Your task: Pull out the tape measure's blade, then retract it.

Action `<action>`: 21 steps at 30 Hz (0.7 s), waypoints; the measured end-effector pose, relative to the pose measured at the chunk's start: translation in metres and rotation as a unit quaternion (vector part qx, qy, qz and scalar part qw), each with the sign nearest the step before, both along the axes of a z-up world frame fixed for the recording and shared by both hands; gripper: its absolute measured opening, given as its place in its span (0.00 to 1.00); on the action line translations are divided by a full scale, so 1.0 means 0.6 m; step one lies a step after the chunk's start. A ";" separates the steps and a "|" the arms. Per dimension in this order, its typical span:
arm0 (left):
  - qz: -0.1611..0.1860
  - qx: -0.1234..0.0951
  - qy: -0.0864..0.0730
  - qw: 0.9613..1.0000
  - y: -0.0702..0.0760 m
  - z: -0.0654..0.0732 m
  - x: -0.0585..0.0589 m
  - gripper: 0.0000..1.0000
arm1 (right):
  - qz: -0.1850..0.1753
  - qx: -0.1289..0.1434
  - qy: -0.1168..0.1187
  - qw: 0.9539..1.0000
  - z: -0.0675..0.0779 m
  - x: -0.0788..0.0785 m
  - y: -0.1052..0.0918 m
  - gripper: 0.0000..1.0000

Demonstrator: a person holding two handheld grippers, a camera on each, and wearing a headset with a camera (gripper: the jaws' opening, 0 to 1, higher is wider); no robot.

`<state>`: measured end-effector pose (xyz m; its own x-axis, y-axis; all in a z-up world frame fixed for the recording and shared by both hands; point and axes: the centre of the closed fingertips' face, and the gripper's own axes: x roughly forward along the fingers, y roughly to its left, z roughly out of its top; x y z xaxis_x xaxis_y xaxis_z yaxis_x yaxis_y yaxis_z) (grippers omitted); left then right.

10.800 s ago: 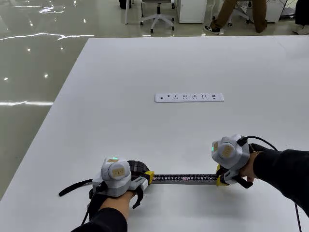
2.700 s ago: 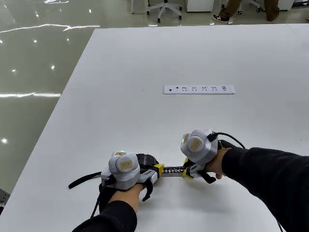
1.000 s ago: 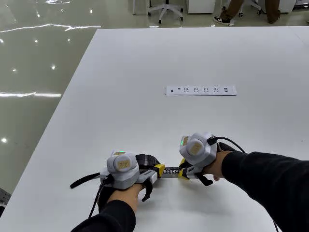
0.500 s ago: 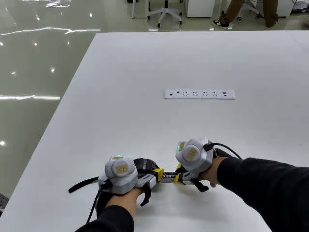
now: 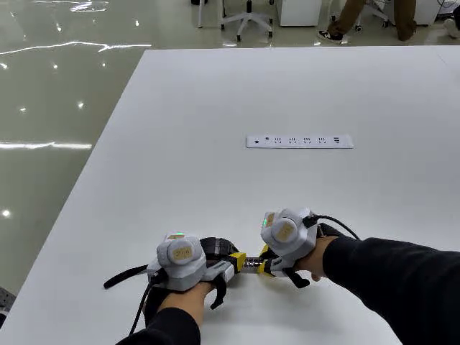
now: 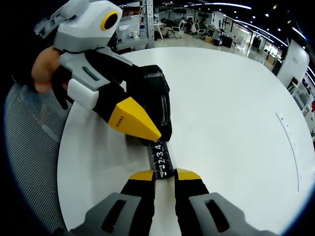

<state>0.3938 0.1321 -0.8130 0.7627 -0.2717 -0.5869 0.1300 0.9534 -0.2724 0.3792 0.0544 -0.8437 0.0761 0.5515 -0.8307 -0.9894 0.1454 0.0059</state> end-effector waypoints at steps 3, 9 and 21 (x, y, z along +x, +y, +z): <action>0.000 0.000 0.001 1.000 0.001 -0.001 0.000 0.61 | -0.002 0.005 -0.001 1.000 0.000 0.000 0.001 0.10; -0.012 0.037 0.003 0.999 -0.006 -0.003 0.001 0.61 | 0.004 0.000 -0.006 1.000 0.001 -0.002 0.004 0.10; -0.005 0.005 -0.002 1.000 0.002 0.000 -0.001 0.60 | 0.002 0.016 -0.002 1.000 0.004 -0.001 0.017 0.11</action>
